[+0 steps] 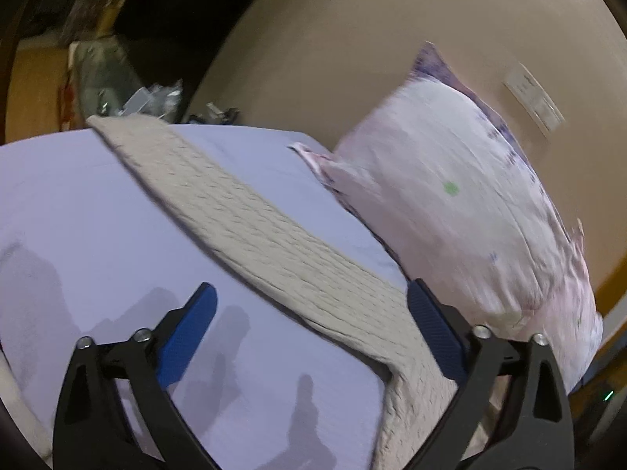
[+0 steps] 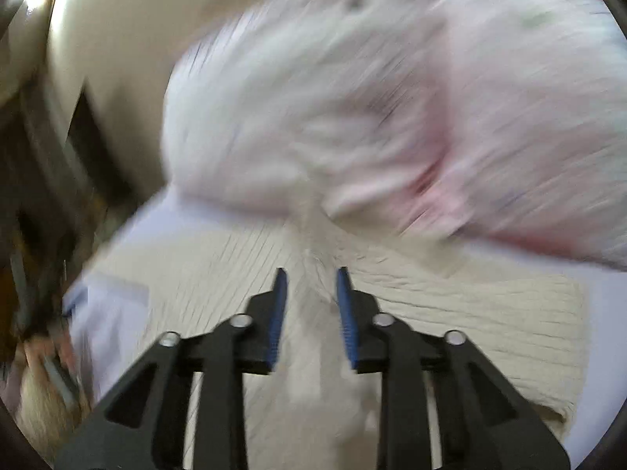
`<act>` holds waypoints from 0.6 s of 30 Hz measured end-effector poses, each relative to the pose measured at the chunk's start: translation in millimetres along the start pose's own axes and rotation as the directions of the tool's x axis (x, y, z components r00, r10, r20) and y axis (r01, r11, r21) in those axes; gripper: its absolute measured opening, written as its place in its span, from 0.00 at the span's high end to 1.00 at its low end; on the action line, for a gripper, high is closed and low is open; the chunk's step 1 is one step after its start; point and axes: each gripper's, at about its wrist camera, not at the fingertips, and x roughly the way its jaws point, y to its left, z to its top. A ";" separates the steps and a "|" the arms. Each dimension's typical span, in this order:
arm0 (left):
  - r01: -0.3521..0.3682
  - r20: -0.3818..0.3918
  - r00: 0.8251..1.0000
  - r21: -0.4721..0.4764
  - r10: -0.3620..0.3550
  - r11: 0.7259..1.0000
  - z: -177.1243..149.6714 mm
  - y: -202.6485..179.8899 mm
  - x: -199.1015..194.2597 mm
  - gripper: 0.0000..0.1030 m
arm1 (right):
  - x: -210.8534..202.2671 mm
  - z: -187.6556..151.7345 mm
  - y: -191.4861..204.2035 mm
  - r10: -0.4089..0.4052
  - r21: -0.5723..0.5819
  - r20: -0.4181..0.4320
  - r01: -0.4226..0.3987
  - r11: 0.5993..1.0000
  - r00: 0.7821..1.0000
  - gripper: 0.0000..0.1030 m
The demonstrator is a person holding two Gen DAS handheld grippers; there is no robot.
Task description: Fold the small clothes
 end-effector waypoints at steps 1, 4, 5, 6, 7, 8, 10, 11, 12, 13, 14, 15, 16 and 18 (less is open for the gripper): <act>0.001 -0.005 1.000 -0.023 -0.002 1.000 5.0 8.5 1.4 0.11 | -1.8 -4.9 1.1 -0.005 0.004 0.014 0.005 1.000 1.000 0.64; -0.023 -0.017 1.000 -0.083 0.022 0.996 19.3 32.8 7.7 0.18 | -39.3 -6.7 -27.6 -0.053 0.071 0.099 0.046 0.996 0.994 0.40; -0.044 -0.022 0.999 -0.104 0.042 0.994 25.7 41.7 11.5 0.22 | -50.4 -4.7 -35.2 -0.075 0.089 0.117 0.064 0.994 0.990 0.37; -0.062 -0.029 0.998 -0.125 0.059 0.990 32.0 49.3 16.0 0.24 | -63.1 -0.6 -42.1 -0.105 0.107 0.129 0.091 0.990 0.986 0.36; -0.079 -0.037 0.997 -0.161 0.074 0.984 40.1 60.8 20.7 0.26 | -78.5 -6.6 -55.9 -0.123 0.119 0.137 0.106 0.987 0.983 0.34; -0.089 -0.039 0.996 -0.186 0.084 0.978 45.2 68.2 23.4 0.28 | -85.9 -9.6 -63.6 -0.147 0.135 0.146 0.128 0.983 0.978 0.32; -0.112 -0.046 0.994 -0.253 0.103 0.961 55.5 85.5 27.4 0.31 | -96.1 -19.4 -76.4 -0.192 0.171 0.158 0.165 0.971 0.968 0.29; -0.114 -0.048 0.993 -0.282 0.105 0.952 59.6 92.9 29.6 0.35 | -99.3 -22.5 -83.9 -0.209 0.192 0.160 0.177 0.965 0.965 0.29; -0.118 -0.045 0.993 -0.312 0.110 0.943 65.5 101.8 31.1 0.40 | -102.2 -26.4 -91.6 -0.221 0.215 0.162 0.184 0.959 0.962 0.28; -0.120 -0.043 0.993 -0.328 0.112 0.937 68.9 105.8 32.0 0.41 | -103.8 -29.3 -95.8 -0.226 0.231 0.163 0.185 0.955 0.960 0.27; -0.121 -0.042 0.993 -0.350 0.114 0.929 73.1 111.8 33.0 0.44 | -104.8 -32.0 -99.7 -0.229 0.243 0.165 0.185 0.952 0.960 0.27; -0.123 -0.042 0.992 -0.363 0.115 0.924 77.2 114.7 34.9 0.45 | -107.0 -34.0 -102.7 -0.229 0.255 0.166 0.183 0.950 0.959 0.27; -0.123 -0.042 0.992 -0.372 0.116 0.920 82.5 118.8 37.3 0.45 | -109.1 -36.9 -105.4 -0.229 0.268 0.165 0.179 0.947 0.959 0.26; -0.128 -0.044 0.992 -0.371 0.120 0.920 91.7 121.8 43.5 0.46 | -110.7 -41.0 -106.2 -0.226 0.274 0.166 0.175 0.946 0.960 0.25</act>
